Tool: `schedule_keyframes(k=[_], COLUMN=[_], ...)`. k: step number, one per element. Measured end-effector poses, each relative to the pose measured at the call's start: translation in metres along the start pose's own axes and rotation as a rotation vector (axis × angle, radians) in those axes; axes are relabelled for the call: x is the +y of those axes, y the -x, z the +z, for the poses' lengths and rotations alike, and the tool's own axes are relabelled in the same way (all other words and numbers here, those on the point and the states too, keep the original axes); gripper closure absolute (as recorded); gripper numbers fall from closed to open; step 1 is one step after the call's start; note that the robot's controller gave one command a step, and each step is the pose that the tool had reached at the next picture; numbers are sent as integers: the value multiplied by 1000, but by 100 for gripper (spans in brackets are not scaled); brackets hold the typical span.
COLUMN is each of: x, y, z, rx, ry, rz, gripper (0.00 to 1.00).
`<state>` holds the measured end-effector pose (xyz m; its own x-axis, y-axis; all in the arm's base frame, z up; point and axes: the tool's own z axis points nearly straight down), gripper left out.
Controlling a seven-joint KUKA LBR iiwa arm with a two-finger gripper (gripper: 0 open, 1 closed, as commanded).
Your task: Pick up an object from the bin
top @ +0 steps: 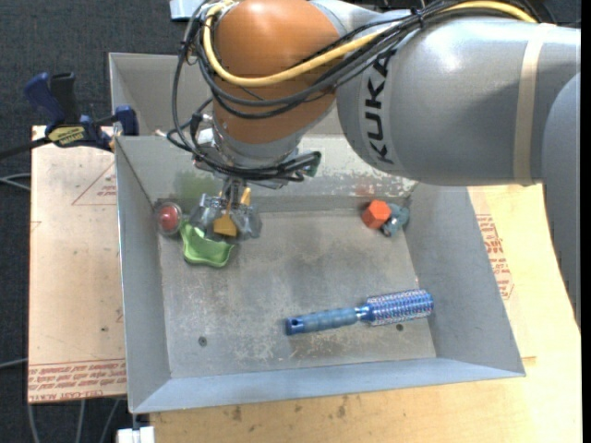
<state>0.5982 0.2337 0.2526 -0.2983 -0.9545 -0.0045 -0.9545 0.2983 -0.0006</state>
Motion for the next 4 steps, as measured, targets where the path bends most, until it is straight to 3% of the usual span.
schedule_keyframes(k=[4], x=[0], y=[0], z=[0], rx=[0], ry=[1], rz=[0], gripper=[100])
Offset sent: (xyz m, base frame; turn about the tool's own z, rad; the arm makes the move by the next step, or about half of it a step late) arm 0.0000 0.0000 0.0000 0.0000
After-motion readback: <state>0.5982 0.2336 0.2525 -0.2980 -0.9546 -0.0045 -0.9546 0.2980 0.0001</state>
